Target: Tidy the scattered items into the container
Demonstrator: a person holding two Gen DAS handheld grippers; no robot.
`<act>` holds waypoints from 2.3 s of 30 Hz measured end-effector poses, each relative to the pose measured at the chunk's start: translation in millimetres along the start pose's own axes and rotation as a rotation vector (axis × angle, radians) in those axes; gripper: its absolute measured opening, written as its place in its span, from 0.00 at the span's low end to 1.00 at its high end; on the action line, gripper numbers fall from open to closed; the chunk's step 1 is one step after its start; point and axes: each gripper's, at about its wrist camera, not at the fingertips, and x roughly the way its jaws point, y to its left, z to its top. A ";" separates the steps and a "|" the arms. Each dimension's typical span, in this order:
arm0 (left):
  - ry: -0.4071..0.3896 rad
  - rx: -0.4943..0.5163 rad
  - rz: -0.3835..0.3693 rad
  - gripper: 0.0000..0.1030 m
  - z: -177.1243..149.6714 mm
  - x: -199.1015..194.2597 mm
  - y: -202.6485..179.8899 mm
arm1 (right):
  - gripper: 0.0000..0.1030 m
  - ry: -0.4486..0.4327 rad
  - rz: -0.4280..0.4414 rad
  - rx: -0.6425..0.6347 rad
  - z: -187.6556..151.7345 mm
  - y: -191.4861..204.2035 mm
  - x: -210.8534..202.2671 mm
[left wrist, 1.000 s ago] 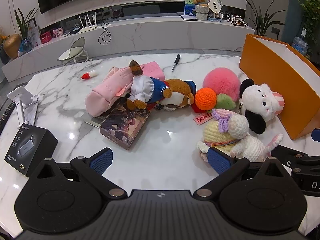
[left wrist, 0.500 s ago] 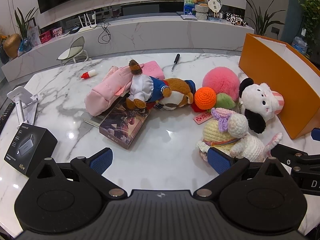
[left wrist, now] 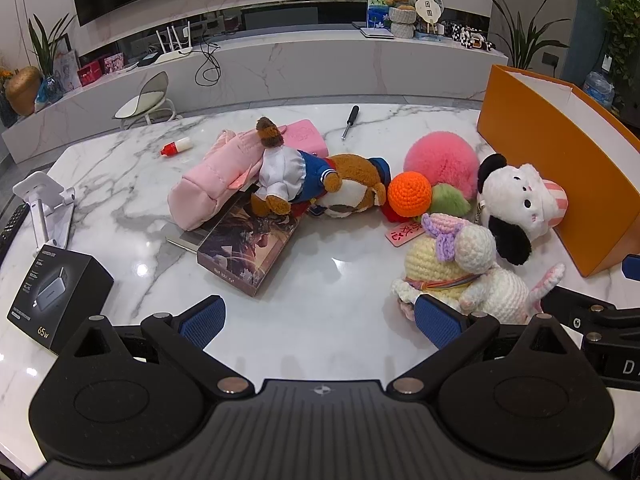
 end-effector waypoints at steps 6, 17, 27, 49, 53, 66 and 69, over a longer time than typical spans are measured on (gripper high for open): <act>0.001 0.003 0.000 1.00 -0.1 -0.3 -0.7 | 1.00 0.001 -0.001 0.001 0.2 0.3 0.3; 0.003 0.005 -0.003 1.00 -0.3 -0.4 -0.1 | 1.00 0.002 0.000 0.000 0.4 0.7 1.1; -0.014 0.000 -0.003 1.00 5.2 -3.8 13.1 | 1.00 0.002 0.009 -0.005 -0.2 0.1 1.7; -0.026 0.002 0.016 1.00 -1.0 28.6 85.4 | 0.88 -0.044 0.280 -0.124 -3.0 19.8 -0.9; -0.033 -0.003 -0.017 1.00 0.4 37.3 88.2 | 0.83 -0.029 0.284 -0.141 -3.7 19.6 6.1; -0.091 0.071 -0.066 0.97 9.3 67.5 80.9 | 0.77 -0.030 0.273 -0.364 -6.7 46.4 49.1; -0.095 0.095 -0.056 0.97 10.6 74.6 80.8 | 0.76 -0.028 0.267 -0.418 -7.4 46.0 57.0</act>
